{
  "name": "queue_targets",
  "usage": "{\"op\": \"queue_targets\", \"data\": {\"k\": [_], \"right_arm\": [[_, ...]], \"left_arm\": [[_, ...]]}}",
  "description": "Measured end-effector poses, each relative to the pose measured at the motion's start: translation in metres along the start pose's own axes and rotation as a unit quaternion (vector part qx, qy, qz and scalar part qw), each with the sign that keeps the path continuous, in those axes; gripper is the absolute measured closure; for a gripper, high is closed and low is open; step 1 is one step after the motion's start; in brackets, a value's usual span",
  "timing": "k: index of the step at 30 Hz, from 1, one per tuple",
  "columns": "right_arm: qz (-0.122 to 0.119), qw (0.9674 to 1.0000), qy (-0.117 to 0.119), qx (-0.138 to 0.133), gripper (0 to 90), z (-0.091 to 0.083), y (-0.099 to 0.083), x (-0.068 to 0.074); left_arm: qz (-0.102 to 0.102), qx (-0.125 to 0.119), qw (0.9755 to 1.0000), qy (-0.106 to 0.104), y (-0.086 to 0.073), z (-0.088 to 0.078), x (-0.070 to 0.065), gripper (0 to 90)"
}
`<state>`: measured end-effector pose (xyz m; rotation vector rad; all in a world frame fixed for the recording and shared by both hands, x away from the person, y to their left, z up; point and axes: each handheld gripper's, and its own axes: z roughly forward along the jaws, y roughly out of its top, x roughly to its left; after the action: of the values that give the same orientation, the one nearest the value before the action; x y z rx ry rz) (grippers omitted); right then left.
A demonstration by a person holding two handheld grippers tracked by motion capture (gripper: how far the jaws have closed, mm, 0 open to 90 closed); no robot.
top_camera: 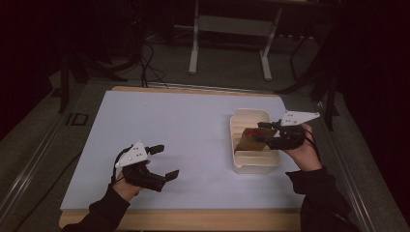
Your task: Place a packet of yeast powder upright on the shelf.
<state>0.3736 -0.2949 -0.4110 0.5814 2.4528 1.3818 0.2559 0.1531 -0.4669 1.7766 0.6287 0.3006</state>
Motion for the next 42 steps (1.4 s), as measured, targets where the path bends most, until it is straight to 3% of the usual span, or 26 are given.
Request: {"op": "queue_targets", "data": {"k": [5,9,13,21,32,42], "right_arm": [[0.004,0.9999,-0.013,-0.007,40.9,-0.009,0.014,0.004],[0.009,0.9997,-0.005,-0.024,40.3,-0.017,0.029,0.013],[-0.003,0.9992,0.001,-0.040,40.3,-0.022,0.039,0.024],[0.000,0.9983,0.013,-0.057,38.5,-0.023,0.049,0.048],[-0.007,0.9968,0.031,-0.074,36.9,-0.022,0.051,0.081],[0.001,0.9963,0.036,-0.078,32.9,-0.008,0.035,0.109]], "left_arm": [[-0.003,0.003,1.0000,-0.004,0.000,0.001,0.000,1.7],[-0.004,0.005,1.0000,-0.004,-0.001,0.002,-0.001,1.7],[-0.004,0.005,1.0000,-0.004,-0.001,0.002,-0.001,1.7],[0.000,0.005,1.0000,-0.005,-0.001,0.001,-0.003,1.7],[0.004,0.006,1.0000,-0.006,0.001,-0.001,-0.008,1.7],[0.004,0.005,0.9999,-0.010,0.000,0.000,-0.009,1.7]]}}
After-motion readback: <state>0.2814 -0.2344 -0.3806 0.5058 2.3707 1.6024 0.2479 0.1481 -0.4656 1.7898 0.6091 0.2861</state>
